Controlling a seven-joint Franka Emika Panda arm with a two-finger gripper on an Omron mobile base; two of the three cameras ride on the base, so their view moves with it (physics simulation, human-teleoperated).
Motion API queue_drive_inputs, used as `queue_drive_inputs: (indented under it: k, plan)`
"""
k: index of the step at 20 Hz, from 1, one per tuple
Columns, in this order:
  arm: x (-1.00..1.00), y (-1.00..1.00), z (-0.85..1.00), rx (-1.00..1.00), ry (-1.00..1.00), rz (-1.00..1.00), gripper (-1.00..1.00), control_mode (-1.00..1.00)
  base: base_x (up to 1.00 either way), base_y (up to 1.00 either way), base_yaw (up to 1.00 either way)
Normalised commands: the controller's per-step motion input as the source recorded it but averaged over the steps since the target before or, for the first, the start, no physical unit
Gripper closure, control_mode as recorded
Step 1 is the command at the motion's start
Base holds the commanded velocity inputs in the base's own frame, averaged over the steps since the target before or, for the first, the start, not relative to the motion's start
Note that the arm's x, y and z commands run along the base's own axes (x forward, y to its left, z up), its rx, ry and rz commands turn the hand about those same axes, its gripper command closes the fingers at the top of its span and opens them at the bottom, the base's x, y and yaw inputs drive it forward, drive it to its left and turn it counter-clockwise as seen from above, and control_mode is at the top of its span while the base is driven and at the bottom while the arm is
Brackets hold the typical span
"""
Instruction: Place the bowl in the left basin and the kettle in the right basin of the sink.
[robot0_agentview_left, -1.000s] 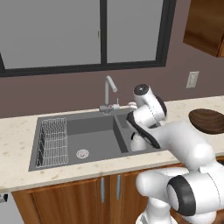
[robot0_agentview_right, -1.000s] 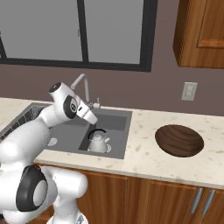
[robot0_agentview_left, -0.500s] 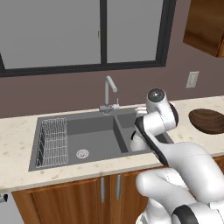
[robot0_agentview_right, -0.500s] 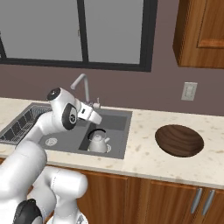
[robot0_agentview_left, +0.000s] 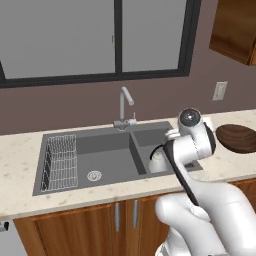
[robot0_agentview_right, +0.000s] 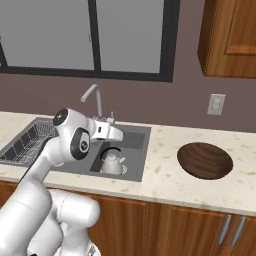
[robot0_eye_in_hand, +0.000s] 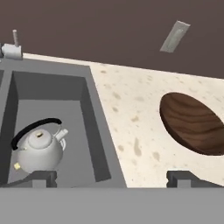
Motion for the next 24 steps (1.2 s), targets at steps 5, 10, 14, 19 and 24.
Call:
queue_drive_inputs:
  k: [5,10,14,19,24]
  plan:
    - [-0.36,-0.3,0.08,-0.22,0.0,0.07,-1.0,-1.0,0.0,0.0,0.0]
    - [-0.23,-0.49,0.0,-0.12,0.02,0.03,-1.0,-1.0,0.0,0.0,0.0]
    - [-0.06,-0.52,-0.02,-0.03,0.03,0.0,-1.0,-1.0,0.0,0.0,0.0]
    - [0.0,-0.46,0.0,0.0,0.06,0.0,-1.0,-1.0,0.0,0.0,0.0]
    - [0.0,-0.47,0.0,0.0,0.09,0.0,-1.0,-1.0,0.0,0.0,0.0]
